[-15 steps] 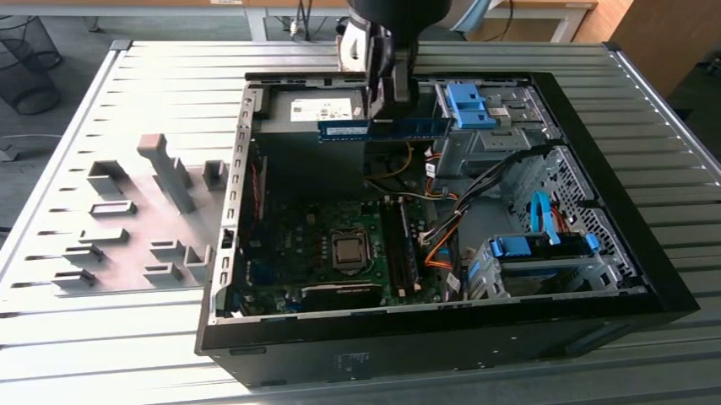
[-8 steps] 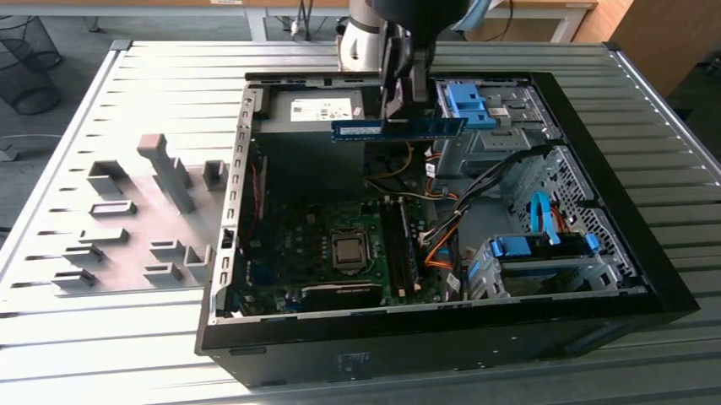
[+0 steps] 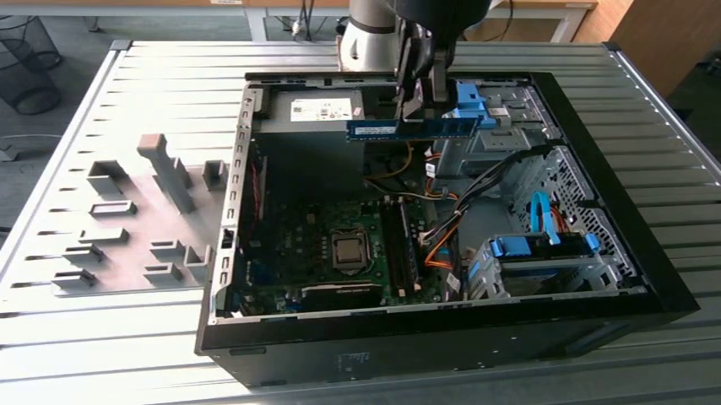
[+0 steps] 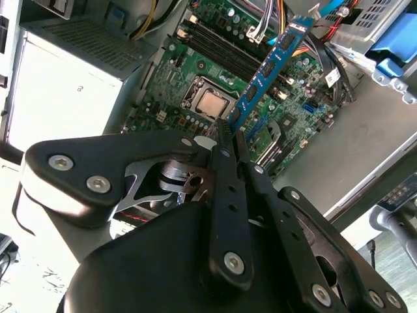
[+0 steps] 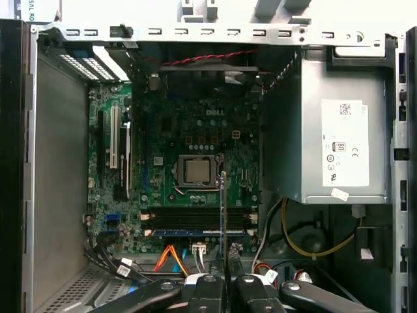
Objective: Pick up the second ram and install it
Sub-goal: 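Pick up the second ram and move it above second insertion slot, then insert the second ram into the second slot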
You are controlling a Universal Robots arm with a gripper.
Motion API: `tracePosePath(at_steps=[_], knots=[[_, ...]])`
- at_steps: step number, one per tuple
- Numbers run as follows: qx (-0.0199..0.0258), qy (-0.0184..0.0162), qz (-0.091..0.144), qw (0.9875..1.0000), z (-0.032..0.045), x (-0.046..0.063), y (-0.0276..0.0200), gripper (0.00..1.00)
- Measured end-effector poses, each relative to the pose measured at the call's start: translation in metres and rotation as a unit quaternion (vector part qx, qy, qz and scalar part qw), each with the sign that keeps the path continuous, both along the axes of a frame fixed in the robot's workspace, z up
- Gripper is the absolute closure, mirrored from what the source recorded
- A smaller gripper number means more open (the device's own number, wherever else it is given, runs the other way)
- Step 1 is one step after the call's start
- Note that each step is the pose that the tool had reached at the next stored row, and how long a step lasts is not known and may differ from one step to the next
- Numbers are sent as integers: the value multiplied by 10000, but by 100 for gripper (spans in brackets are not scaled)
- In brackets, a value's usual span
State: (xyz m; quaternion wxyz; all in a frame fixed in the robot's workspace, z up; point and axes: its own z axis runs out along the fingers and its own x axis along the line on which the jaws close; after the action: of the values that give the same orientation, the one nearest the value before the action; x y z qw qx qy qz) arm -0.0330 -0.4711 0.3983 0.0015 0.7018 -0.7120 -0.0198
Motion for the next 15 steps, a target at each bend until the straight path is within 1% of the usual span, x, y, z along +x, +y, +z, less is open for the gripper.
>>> tracePosePath(at_steps=[15], knots=[[0, 0, -1, 10000, 0, 27, 0, 86]])
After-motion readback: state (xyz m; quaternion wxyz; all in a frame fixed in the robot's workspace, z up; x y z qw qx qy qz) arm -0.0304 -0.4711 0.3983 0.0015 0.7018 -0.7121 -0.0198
